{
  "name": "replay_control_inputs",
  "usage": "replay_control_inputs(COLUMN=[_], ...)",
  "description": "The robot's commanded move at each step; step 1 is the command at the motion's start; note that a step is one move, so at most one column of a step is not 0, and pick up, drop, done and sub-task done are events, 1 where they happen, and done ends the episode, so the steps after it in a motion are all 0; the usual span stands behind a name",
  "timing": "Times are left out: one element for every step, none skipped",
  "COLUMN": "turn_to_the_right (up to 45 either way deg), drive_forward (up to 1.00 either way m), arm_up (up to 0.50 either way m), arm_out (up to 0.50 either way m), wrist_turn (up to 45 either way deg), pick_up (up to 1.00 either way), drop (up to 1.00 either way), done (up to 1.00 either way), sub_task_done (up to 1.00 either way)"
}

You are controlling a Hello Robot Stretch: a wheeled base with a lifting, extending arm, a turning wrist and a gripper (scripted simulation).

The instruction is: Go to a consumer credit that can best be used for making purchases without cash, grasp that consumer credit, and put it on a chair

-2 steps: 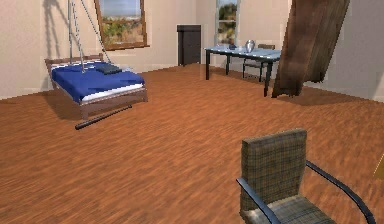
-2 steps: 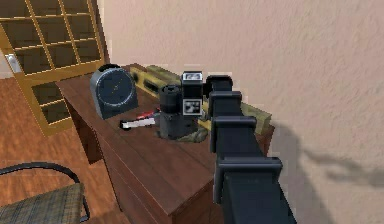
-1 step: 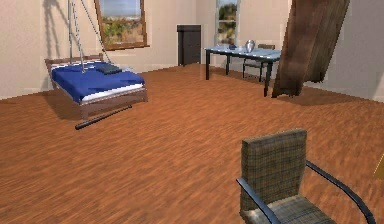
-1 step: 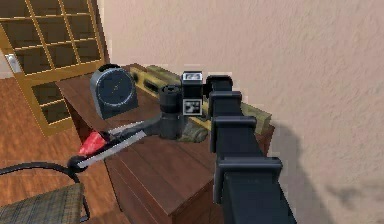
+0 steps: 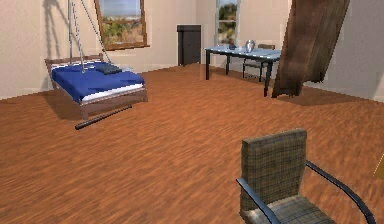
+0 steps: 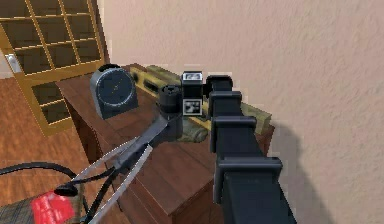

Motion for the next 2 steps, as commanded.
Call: replay_control_inputs(turn_to_the_right=[0.0, 0.0], drive_forward=[0.00, 0.00], arm_up=[0.00, 0.00], arm_out=[0.00, -0.20], wrist_turn=[-6.0, 0.0], pick_up=[0.00, 0.00], drop=[0.00, 0.00], done=[0.00, 0.00], sub_task_done=[0.00, 0.00])
